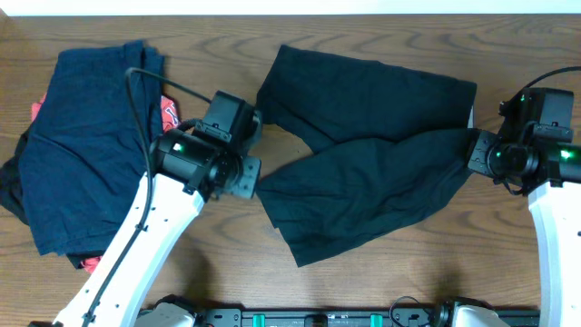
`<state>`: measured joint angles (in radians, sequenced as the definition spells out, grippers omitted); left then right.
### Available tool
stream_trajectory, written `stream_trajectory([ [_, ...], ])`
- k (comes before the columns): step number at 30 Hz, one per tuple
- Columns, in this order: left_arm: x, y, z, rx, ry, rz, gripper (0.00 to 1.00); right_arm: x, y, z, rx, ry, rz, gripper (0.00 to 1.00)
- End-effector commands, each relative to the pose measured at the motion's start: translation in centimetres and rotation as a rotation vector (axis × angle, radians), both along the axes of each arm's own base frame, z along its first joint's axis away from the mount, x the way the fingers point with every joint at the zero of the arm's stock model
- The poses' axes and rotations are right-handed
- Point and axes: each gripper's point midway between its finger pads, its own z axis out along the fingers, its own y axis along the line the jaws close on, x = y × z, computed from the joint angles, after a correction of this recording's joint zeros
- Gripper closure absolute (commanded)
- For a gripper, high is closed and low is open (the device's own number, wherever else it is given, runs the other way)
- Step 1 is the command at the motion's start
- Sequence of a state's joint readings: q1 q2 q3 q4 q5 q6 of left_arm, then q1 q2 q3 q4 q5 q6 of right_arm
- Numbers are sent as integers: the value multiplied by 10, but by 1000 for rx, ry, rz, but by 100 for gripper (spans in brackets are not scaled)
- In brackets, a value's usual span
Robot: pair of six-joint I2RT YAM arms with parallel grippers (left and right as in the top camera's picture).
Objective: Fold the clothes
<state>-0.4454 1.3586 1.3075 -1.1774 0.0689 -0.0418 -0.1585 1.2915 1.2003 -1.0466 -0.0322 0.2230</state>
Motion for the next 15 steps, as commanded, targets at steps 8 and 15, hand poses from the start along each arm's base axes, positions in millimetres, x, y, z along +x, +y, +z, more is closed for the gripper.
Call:
stream_trajectory([
  [8,-92,-75,-26,-111,175,-580,25,5,-3,-1,-11,-2,7,99],
  [15,-109,-91,-84,-65,205,-696,24,6,-3,0,-12,-6,7,99],
])
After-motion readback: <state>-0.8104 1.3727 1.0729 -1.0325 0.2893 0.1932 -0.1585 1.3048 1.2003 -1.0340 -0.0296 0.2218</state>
